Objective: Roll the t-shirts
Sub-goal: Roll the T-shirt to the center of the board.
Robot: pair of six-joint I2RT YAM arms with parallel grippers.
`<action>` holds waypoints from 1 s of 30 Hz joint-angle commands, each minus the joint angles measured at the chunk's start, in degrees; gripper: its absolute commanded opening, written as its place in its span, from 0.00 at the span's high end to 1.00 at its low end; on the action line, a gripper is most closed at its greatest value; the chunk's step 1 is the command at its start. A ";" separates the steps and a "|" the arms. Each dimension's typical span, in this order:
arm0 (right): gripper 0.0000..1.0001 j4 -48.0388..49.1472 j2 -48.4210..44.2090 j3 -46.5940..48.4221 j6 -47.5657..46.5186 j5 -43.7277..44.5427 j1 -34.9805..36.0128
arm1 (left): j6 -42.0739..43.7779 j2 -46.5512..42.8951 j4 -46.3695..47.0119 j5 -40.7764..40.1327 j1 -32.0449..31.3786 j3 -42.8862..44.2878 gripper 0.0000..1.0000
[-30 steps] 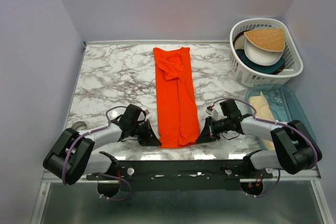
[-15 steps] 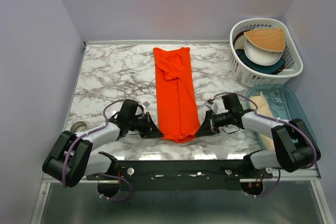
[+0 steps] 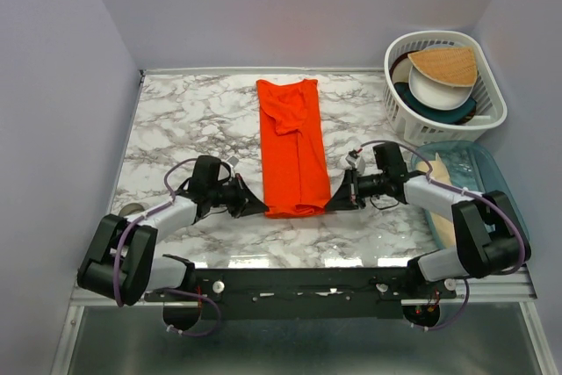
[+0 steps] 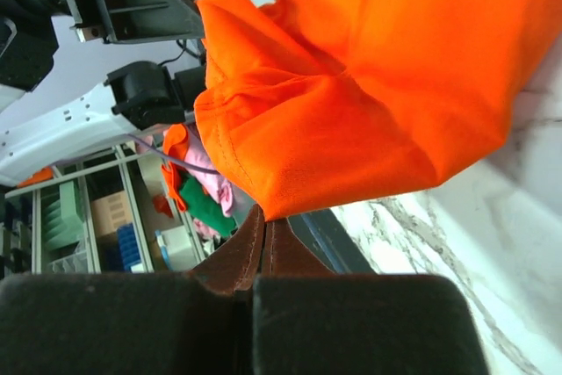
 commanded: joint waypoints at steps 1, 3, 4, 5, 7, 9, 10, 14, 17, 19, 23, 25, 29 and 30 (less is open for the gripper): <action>0.99 1.66 3.27 1.33 -0.43 2.82 -0.69 | 0.62 2.00 -1.01 -2.18 0.46 2.24 1.00; 0.99 1.93 4.06 1.42 -0.52 3.96 -0.69 | 0.63 3.23 -0.92 -3.40 0.55 2.86 1.00; 0.99 2.28 5.02 1.51 -0.78 4.23 -0.69 | 0.45 3.58 -0.48 -3.93 0.64 3.47 0.97; 0.99 2.54 5.47 1.60 -0.87 4.58 -0.77 | 0.36 4.54 -0.39 -4.28 0.81 3.74 0.93; 0.99 3.59 6.26 2.03 -0.96 4.67 -0.77 | 0.10 5.60 -0.22 -5.08 0.90 4.53 0.92; 0.99 3.86 7.66 3.08 -1.14 5.19 -0.77 | 0.18 6.83 -1.00 -5.60 1.07 4.80 0.92; 0.99 4.21 8.19 3.61 -1.22 5.29 -0.77 | 0.10 7.18 -1.53 -5.87 1.25 4.88 0.92; 0.99 4.31 11.18 6.16 -2.19 5.38 -0.77 | 0.53 8.06 -2.76 -7.01 1.60 5.24 0.91; 0.99 3.43 12.50 8.10 -2.81 5.37 -0.86 | 1.06 8.15 -3.99 -7.63 2.30 5.59 0.88; 0.99 3.16 13.64 8.71 -2.98 5.38 -0.77 | 2.11 8.07 -4.08 -7.80 3.00 5.94 0.81; 0.82 -1.04 13.48 12.83 -6.22 7.91 -1.21 | 6.59 6.93 -3.12 -7.46 5.55 8.13 0.50; 0.70 -4.11 10.94 15.03 -8.07 10.03 -2.35 | 9.14 6.14 -3.99 -6.40 7.48 10.93 0.46; 0.63 -12.11 7.33 21.79 -22.95 11.69 -4.03 | 21.93 4.20 -9.96 -2.72 10.74 16.48 0.54; 0.62 -14.74 6.71 24.94 -27.63 12.49 -4.20 | 25.46 3.94 -11.80 -1.40 10.83 17.62 0.58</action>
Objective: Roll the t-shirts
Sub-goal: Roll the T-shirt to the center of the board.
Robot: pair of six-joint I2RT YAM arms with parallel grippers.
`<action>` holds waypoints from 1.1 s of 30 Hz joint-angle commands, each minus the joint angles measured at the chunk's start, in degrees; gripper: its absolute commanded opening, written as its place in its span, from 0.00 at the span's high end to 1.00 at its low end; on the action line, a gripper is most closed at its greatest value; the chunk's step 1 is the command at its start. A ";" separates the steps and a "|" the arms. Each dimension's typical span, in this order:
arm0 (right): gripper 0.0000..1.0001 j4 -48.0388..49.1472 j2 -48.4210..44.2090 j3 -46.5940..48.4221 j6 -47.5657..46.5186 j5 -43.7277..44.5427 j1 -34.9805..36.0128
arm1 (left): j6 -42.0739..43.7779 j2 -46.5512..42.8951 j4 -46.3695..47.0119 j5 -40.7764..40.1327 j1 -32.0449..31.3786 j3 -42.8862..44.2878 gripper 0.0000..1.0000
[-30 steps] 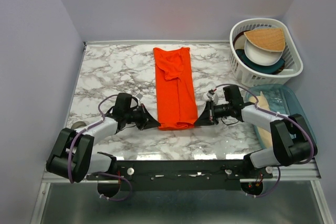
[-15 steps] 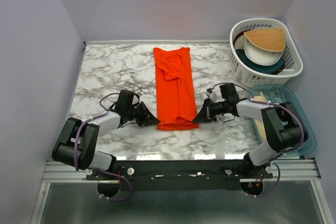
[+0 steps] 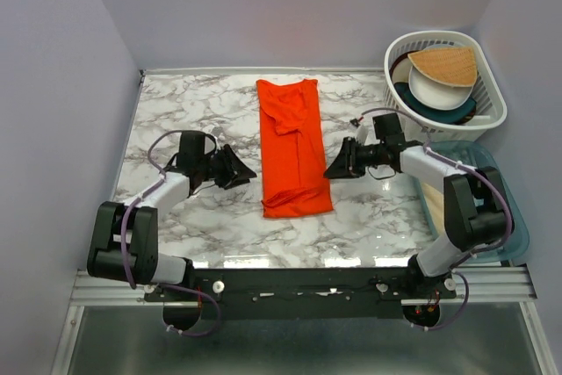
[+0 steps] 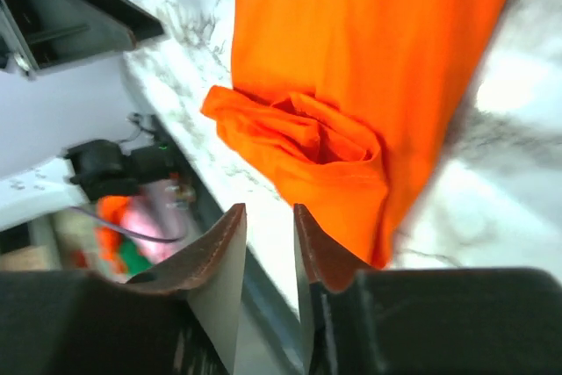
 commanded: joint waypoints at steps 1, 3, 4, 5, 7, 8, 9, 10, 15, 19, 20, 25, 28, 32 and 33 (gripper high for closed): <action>0.61 -14.75 -5.49 10.22 -23.42 3.82 -1.32 | 18.80 -3.30 -9.81 6.84 1.76 7.70 0.63; 0.58 -18.72 -6.20 12.24 -37.13 0.58 -1.14 | 25.98 -3.83 -13.08 9.32 1.24 8.59 0.73; 0.58 -23.01 -6.20 13.82 -41.26 -0.05 -0.88 | 28.12 -3.92 -16.93 9.41 0.10 9.46 0.76; 0.58 -24.97 -6.11 14.36 -48.09 -0.40 -0.62 | 30.14 -4.00 -18.27 9.41 -0.43 9.47 0.82; 0.57 -29.70 -5.67 15.15 -53.67 0.03 1.14 | 33.23 -4.01 -20.03 9.59 -2.36 8.95 0.87; 0.57 -30.60 -5.67 15.06 -56.13 0.29 1.84 | 34.02 -3.66 -20.22 10.46 -3.07 8.86 0.91; 0.57 -31.22 -5.76 14.72 -60.25 0.82 3.41 | 34.20 -3.13 -20.04 11.08 -3.60 8.86 0.94; 0.57 -31.92 -5.76 14.28 -61.94 1.09 4.30 | 35.16 -2.60 -19.69 11.78 -4.21 9.03 0.96; 0.64 -30.97 -4.62 11.12 -68.55 1.27 9.31 | 35.79 3.11 -21.27 15.65 -7.55 10.70 1.00; 0.70 -28.42 -0.93 11.81 -67.24 -0.05 10.11 | 35.08 5.74 -21.71 13.90 -7.91 10.70 1.00; 0.71 -28.33 0.90 12.25 -66.88 -0.49 10.11 | 35.60 7.14 -21.63 13.72 -7.91 10.79 1.00; 0.75 -26.57 5.49 14.88 -63.28 -2.34 10.28 | 37.10 12.15 -22.93 12.93 -8.35 12.37 1.00; 0.76 -25.52 6.63 15.59 -62.14 -2.69 10.28 | 37.72 17.17 -22.51 12.58 -8.35 15.88 1.00; 0.76 -25.78 7.42 16.82 -62.57 -2.34 10.28 | 37.81 22.60 -22.68 8.20 -7.82 23.51 1.00; 0.76 -25.95 7.77 17.17 -62.66 -1.99 10.28 | 37.63 23.67 -23.03 7.49 -7.56 24.84 1.00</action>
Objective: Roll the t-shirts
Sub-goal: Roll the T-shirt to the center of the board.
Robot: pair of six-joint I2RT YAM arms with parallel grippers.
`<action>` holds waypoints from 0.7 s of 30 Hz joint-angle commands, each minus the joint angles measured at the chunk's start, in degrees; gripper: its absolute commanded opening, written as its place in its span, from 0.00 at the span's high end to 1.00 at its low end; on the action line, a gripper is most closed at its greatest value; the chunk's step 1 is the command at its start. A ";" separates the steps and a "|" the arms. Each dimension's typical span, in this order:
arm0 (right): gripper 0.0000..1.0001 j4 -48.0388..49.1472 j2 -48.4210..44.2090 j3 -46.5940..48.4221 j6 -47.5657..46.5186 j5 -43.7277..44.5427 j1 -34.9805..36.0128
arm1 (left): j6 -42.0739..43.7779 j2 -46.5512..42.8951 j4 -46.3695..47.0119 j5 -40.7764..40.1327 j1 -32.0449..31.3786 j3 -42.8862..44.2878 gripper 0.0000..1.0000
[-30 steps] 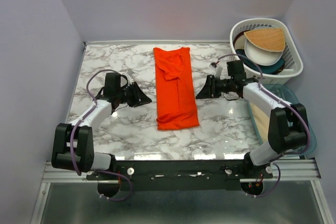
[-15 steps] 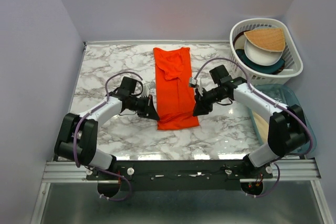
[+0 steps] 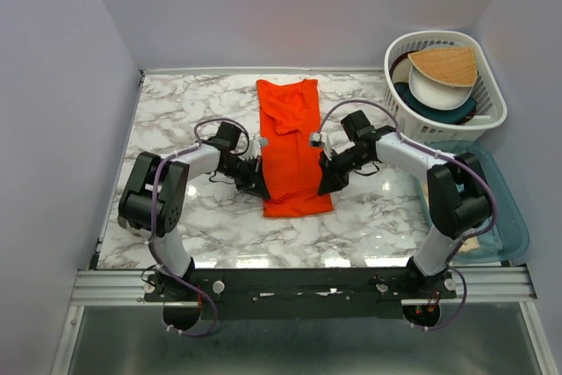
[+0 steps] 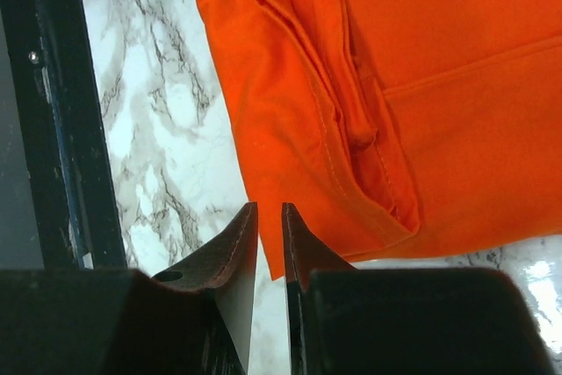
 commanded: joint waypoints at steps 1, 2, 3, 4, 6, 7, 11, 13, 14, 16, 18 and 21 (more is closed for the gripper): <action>0.76 1.00 1.72 3.16 0.44 -1.29 0.17 | 1.00 4.57 -0.47 -4.41 0.90 8.04 1.00; 0.76 1.26 1.99 3.34 0.61 -0.85 0.17 | 0.21 5.71 -0.56 -5.72 2.03 9.88 1.00; 0.76 1.61 2.08 3.78 1.57 0.11 0.08 | -0.31 6.07 -0.56 -9.04 2.66 10.68 1.00; 0.76 2.31 2.08 3.95 2.10 0.64 0.08 | -0.76 6.16 -0.91 -10.99 3.27 11.30 1.00; 0.74 2.40 2.16 5.00 2.81 1.87 0.08 | -0.85 5.55 -1.87 -12.24 5.20 12.36 0.98; 0.73 2.31 1.82 5.10 2.99 2.14 0.08 | 0.28 4.85 -3.27 -11.10 5.65 12.53 0.95; 0.69 3.19 -2.04 4.22 2.81 3.45 0.08 | 12.75 -2.86 -9.78 -5.21 4.08 11.57 0.74; 0.65 4.85 -6.87 1.69 2.64 5.21 0.08 | 27.76 -7.79 -11.63 -7.38 -0.29 9.64 0.65; 0.64 5.65 -8.98 0.54 2.72 6.09 0.08 | 32.33 -13.64 -11.11 -8.27 -1.89 5.80 0.59; 0.59 8.01 -14.60 -2.18 2.46 8.46 -0.01 | 41.55 -19.65 -7.18 -9.15 -6.53 0.96 0.52; 0.56 9.08 -17.51 -4.74 2.63 10.04 0.08 | 45.80 -26.60 -4.71 -10.39 -9.72 -5.29 0.49; 0.55 8.73 -20.51 -5.62 3.07 13.38 0.08 | 50.03 -30.40 -1.10 -9.95 -14.38 -10.40 0.48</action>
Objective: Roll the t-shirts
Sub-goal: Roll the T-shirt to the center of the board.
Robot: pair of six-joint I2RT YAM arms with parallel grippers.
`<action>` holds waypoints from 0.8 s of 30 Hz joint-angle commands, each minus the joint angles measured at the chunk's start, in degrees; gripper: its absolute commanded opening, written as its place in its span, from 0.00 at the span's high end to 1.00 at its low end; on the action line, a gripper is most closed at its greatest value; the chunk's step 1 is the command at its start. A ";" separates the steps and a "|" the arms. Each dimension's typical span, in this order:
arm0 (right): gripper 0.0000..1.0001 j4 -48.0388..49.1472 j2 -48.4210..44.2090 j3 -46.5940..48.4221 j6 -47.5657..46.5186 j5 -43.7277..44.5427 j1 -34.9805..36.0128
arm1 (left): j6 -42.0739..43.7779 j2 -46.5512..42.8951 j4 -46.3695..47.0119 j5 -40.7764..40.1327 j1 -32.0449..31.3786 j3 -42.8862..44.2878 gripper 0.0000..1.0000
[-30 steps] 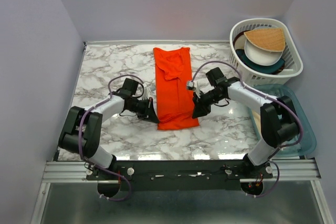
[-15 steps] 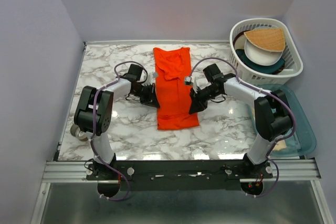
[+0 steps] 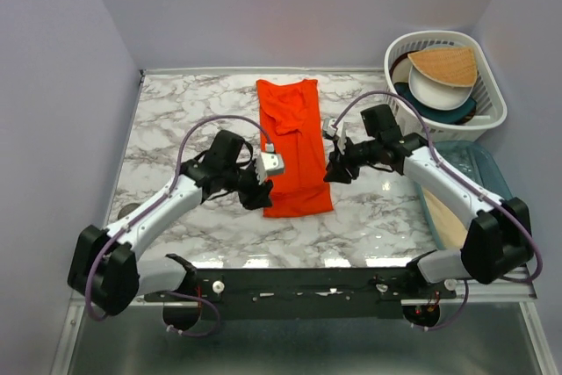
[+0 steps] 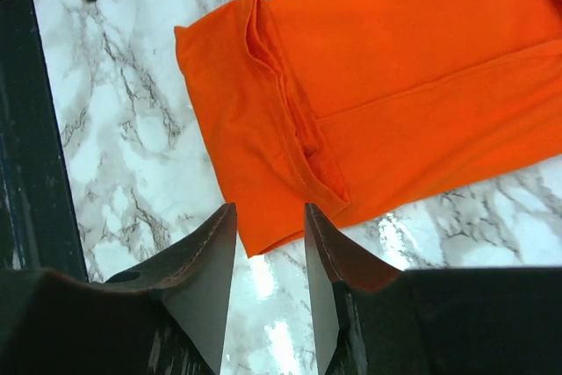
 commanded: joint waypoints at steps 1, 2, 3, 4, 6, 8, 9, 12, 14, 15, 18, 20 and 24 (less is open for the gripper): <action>0.55 2.15 -4.47 -2.46 0.43 7.03 0.08 | 16.14 -4.37 4.05 -1.01 -5.42 -8.09 0.48; 0.55 1.97 -4.73 -2.63 0.78 7.56 0.08 | 17.80 -3.50 3.87 -1.18 -6.74 -8.79 0.48; 0.55 1.88 -5.08 -3.07 1.65 7.65 0.08 | 18.16 -2.97 3.96 -2.23 -8.58 -9.14 0.48; 0.55 2.23 -5.44 -3.51 2.10 8.08 0.08 | 18.25 -2.53 5.26 -3.11 -9.55 -9.41 0.48; 0.55 2.85 -7.19 -5.43 2.71 7.91 0.08 | 18.08 -2.26 7.81 -5.48 -11.49 -11.07 0.43; 0.55 3.47 -9.29 -6.76 2.80 7.65 0.08 | 18.69 -2.43 11.16 -6.72 -12.37 -12.65 0.42; 0.55 3.64 -9.92 -7.28 2.63 7.74 0.08 | 19.30 -2.35 12.21 -7.42 -12.81 -13.18 0.42; 0.55 2.59 -12.28 -8.78 1.84 8.18 0.08 | 21.32 -0.68 14.24 -11.20 -14.57 -13.72 0.42; 0.55 1.89 -13.61 -10.09 1.31 8.44 0.08 | 22.21 0.98 15.03 -13.13 -15.01 -13.72 0.42; 0.55 1.71 -14.74 -10.62 0.96 8.27 0.08 | 22.64 1.43 15.12 -13.49 -15.10 -13.80 0.42; 0.55 1.27 -16.25 -12.65 0.70 8.00 0.08 | 24.14 3.19 15.82 -14.46 -15.10 -13.98 0.42; 0.55 1.36 -17.30 -13.61 0.70 7.83 0.08 | 25.54 4.94 15.04 -15.33 -15.62 -13.98 0.42; 0.55 1.27 -18.53 -15.20 -0.09 7.82 0.08 | 27.04 8.02 14.68 -19.18 -16.42 -14.33 0.44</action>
